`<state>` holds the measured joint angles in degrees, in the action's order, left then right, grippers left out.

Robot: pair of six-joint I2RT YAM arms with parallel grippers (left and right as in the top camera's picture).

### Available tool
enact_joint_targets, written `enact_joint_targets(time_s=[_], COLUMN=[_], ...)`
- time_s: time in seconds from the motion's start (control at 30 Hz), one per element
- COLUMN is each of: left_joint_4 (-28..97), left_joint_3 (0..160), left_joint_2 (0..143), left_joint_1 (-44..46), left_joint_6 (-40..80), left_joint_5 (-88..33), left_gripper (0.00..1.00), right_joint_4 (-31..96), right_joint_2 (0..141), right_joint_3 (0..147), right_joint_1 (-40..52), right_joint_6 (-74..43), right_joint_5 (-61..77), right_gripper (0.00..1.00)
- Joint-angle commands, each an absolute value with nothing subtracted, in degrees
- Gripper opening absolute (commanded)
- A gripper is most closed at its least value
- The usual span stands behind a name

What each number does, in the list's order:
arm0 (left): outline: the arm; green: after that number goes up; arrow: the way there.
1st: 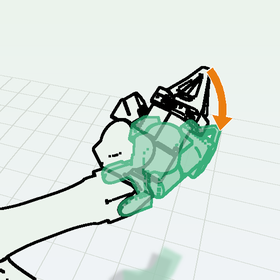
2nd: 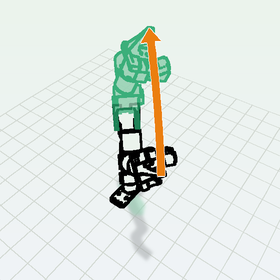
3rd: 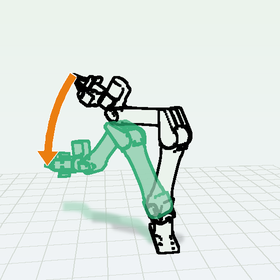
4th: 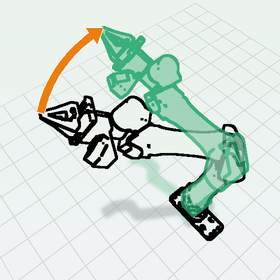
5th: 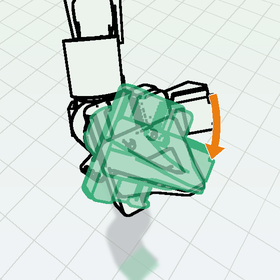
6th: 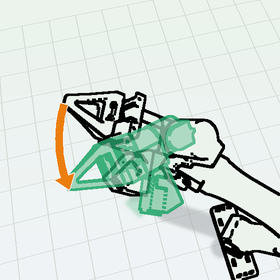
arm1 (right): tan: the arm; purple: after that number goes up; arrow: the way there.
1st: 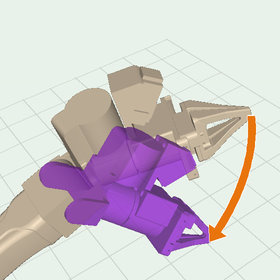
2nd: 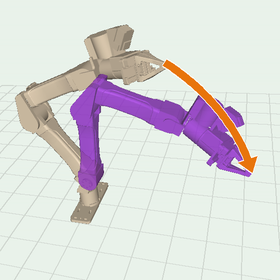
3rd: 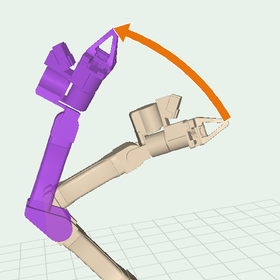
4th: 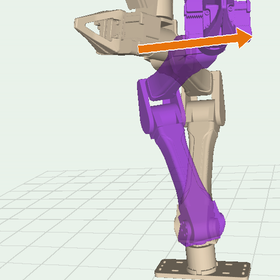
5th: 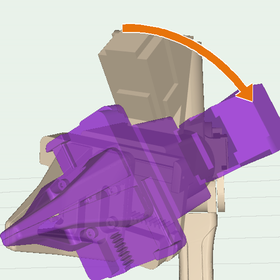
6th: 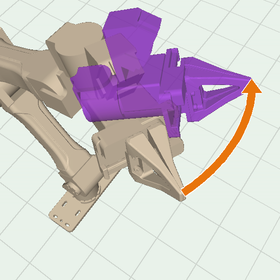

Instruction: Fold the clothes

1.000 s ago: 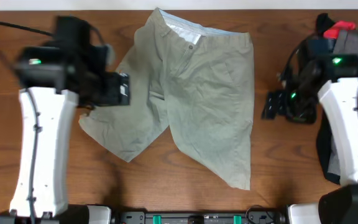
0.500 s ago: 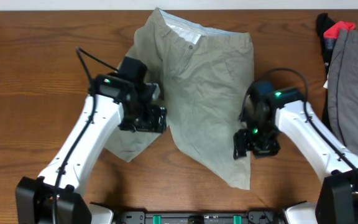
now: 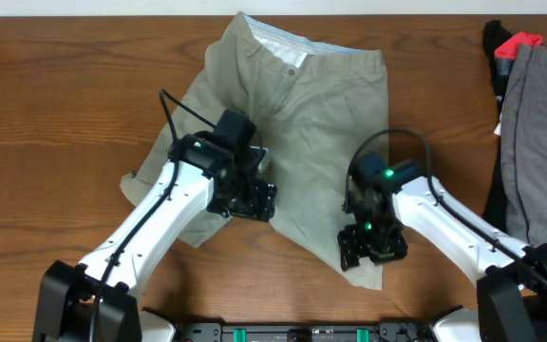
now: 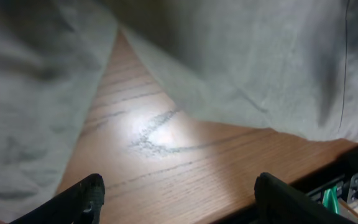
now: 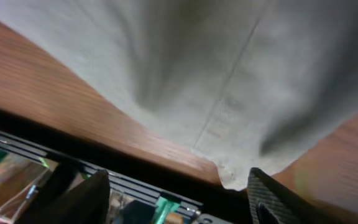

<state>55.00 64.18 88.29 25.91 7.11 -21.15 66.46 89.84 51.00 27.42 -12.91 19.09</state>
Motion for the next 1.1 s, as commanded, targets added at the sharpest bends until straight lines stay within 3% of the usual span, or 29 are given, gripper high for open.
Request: enact_joint_targets(time_s=[0.0,0.1,0.27,0.43,0.5,0.53,0.67,0.83,1.07], left_joint_4=[54.70,53.69,52.75,52.60,52.62,52.64,53.04,53.04,52.97], left_joint_3=[63.79,63.79,63.81,63.81,63.81,63.81,63.81,63.79,63.79], left_joint_2=[87.88,87.92,87.99,87.99,87.99,87.99,87.99,87.99,87.99], left_joint_1=[27.40,27.92,27.97,27.97,27.97,27.97,27.97,28.12,28.12], left_joint_6=[8.08,8.08,8.10,8.08,8.29,8.29,8.27,8.29,8.29], left_joint_5=[-21.87,-21.87,-21.87,-21.87,-21.87,-21.89,-21.87,-21.89,-21.87], left_gripper=[0.79,0.79,0.79,0.79,0.79,0.79,0.79,0.79,0.79], right_joint_4=[66.15,64.99,59.64,54.59,52.86,52.18,50.61,54.46,71.44], right_joint_2=[88.84,88.84,88.84,88.84,88.82,88.82,87.85,82.83,76.25], right_joint_3=[48.49,47.03,43.59,41.34,41.60,41.87,45.12,52.10,63.02], right_joint_1=[28.27,28.25,28.25,28.25,28.25,28.12,27.00,25.52,21.98], right_joint_6=[-15.86,-15.88,-16.80,-17.58,-17.50,-17.02,-12.53,-7.44,-8.12], right_joint_5=[19.07,18.17,17.89,18.50,20.93,22.68,33.67,37.04,14.66], right_gripper=[0.66,0.66,0.57,0.33,0.04,0.01,0.01,0.01,0.01])
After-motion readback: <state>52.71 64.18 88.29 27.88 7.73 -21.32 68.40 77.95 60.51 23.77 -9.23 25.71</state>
